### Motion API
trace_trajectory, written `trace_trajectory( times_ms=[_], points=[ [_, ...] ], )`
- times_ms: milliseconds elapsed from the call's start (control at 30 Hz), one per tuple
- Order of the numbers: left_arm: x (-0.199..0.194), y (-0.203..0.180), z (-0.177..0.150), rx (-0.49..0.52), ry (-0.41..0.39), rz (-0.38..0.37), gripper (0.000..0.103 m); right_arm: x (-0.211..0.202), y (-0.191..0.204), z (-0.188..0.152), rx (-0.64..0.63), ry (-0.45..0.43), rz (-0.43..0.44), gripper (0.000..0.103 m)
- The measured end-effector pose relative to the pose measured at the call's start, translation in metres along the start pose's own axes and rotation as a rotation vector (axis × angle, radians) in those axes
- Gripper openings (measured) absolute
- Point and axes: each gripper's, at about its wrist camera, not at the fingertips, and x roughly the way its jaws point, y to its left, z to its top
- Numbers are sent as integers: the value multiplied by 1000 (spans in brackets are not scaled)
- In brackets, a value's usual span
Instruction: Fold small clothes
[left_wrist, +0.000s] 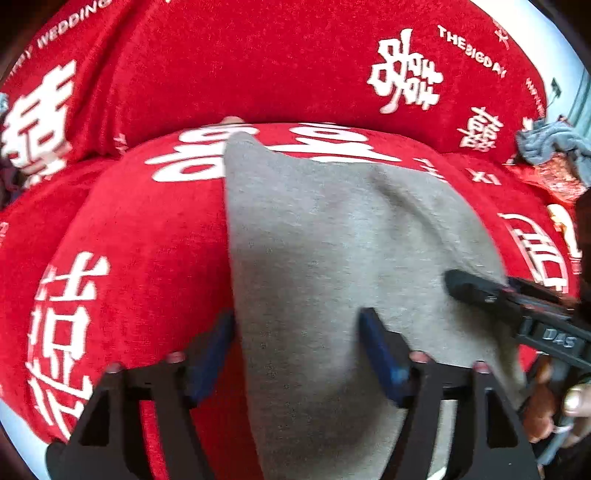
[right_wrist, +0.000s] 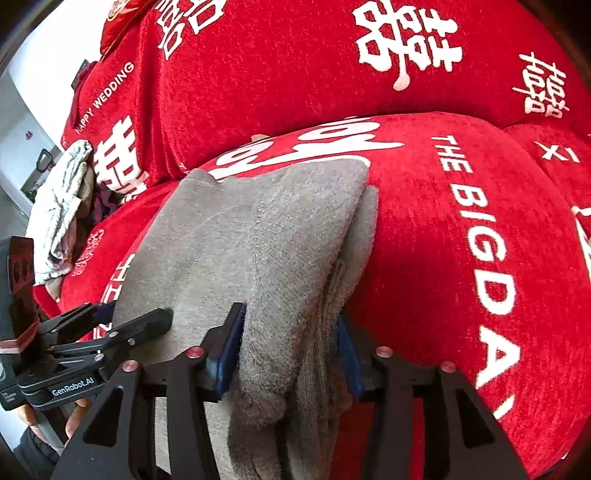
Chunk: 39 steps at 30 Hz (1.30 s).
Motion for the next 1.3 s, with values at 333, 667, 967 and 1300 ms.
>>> trace_trajectory(
  times_ms=[333, 667, 967, 1300],
  points=[
    [-16, 12, -9, -31, -19, 14, 79, -50, 57, -20, -266, -154, -61, 55],
    [-14, 11, -15, 0, -23, 41, 79, -29, 57, -44, -313, -88, -52, 54],
    [25, 12, 40, -15, 67, 29, 80, 3, 42, 27, -191, 12, -25, 55],
    [33, 11, 51, -1, 67, 121, 103, 21, 28, 50, -135, 59, 15, 55]
  ],
)
